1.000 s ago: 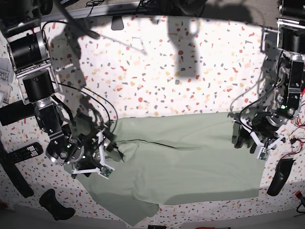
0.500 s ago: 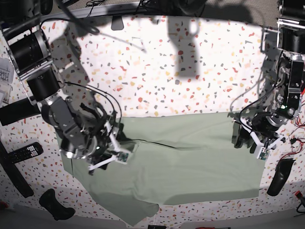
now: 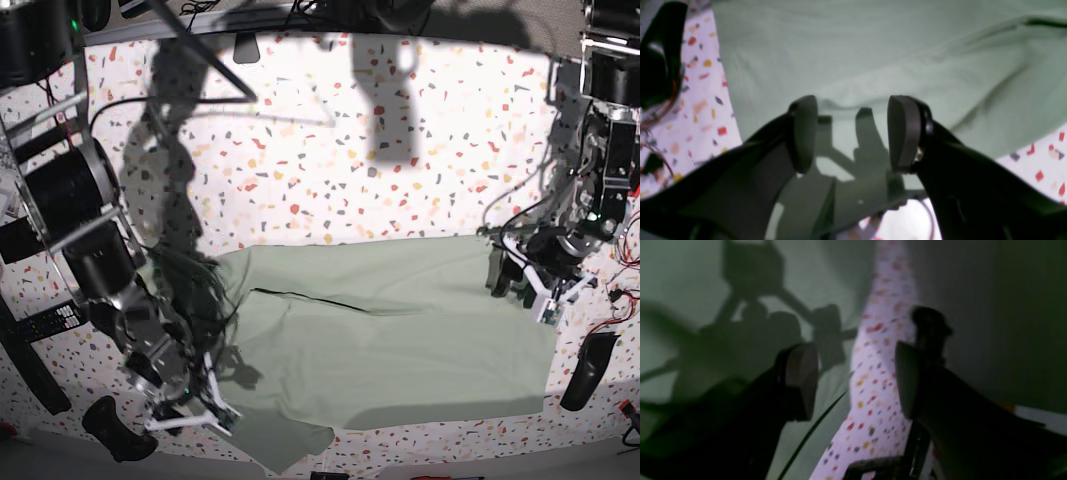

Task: Fold the T-shirt properly

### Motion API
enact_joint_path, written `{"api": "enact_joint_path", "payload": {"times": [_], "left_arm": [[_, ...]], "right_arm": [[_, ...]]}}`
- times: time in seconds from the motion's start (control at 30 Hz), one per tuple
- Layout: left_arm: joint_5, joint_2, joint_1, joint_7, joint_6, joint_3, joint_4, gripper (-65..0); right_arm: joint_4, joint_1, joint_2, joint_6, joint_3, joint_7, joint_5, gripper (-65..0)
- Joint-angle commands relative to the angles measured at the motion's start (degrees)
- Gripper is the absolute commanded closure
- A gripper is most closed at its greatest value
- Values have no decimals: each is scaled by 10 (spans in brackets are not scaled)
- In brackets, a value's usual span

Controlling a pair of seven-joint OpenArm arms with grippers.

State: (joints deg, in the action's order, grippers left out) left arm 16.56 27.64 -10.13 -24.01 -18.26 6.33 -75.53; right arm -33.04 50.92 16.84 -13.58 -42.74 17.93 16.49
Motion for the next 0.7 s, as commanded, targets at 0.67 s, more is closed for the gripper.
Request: {"api": "enact_joint_path", "payload": {"times": [0.67], "left_arm": [[-17,9,16,15,2,-5,-11,-312]], "right_arm": [[-180,17,32,-264,2,256,-296,-351]]}}
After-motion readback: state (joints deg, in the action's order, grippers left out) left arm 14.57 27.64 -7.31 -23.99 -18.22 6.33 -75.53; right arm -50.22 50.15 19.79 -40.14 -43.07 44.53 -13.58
